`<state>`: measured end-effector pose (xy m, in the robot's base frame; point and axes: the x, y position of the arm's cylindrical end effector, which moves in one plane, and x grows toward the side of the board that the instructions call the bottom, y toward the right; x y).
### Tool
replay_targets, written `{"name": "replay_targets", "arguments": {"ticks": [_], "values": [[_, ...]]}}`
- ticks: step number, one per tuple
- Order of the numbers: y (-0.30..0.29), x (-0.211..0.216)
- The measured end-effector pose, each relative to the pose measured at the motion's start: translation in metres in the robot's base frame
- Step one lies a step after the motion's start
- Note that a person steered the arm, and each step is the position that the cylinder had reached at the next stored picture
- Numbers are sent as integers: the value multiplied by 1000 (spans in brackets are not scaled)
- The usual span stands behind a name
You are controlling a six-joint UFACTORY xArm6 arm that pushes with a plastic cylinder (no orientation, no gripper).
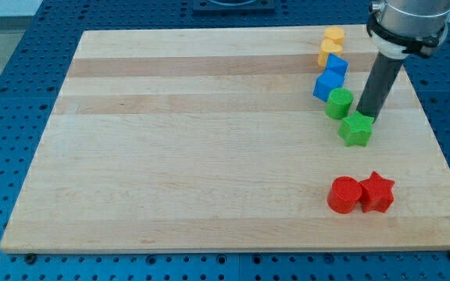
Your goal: Move red star upwards
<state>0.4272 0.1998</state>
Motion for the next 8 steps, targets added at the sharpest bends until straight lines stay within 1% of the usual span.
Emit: {"name": "replay_targets", "arguments": {"ticks": [1, 2, 3, 4, 5, 7, 8], "values": [[56, 0], [100, 12], [90, 65], [87, 73], [73, 73], [-28, 73], [-58, 73]]}}
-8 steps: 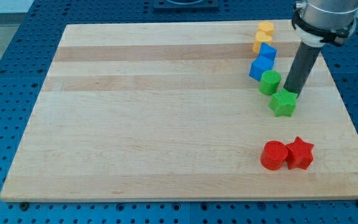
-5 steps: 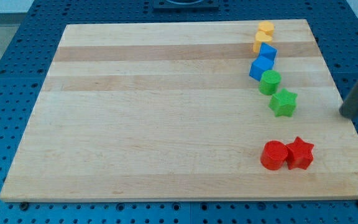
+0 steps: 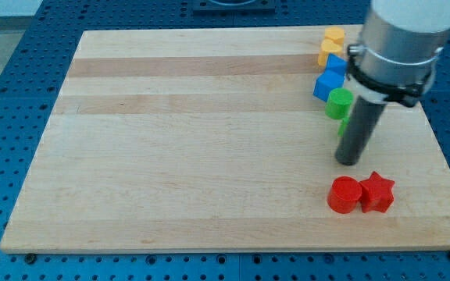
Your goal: Move red star upwards
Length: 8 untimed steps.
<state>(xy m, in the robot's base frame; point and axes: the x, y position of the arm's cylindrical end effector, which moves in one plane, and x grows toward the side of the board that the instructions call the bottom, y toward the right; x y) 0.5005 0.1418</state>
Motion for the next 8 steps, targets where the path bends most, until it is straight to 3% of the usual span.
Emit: {"name": "replay_targets", "arguments": {"ticks": [1, 3, 4, 6, 8], "values": [[-53, 7], [-83, 118], [-74, 118], [26, 118], [34, 104]]}}
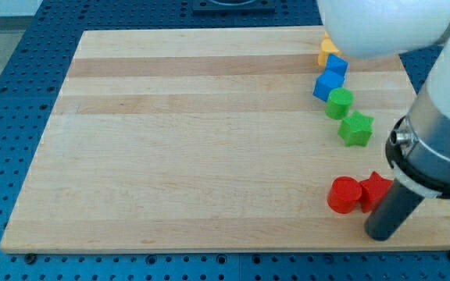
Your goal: Move red star upwards
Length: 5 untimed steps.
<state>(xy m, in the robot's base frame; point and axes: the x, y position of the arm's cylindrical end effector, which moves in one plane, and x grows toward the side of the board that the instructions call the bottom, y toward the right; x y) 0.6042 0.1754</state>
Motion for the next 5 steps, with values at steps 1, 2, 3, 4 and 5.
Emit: {"name": "replay_targets", "arguments": {"ticks": [1, 2, 3, 4, 5], "values": [[0, -12], [2, -12], [3, -12], [3, -12], [3, -13]]}}
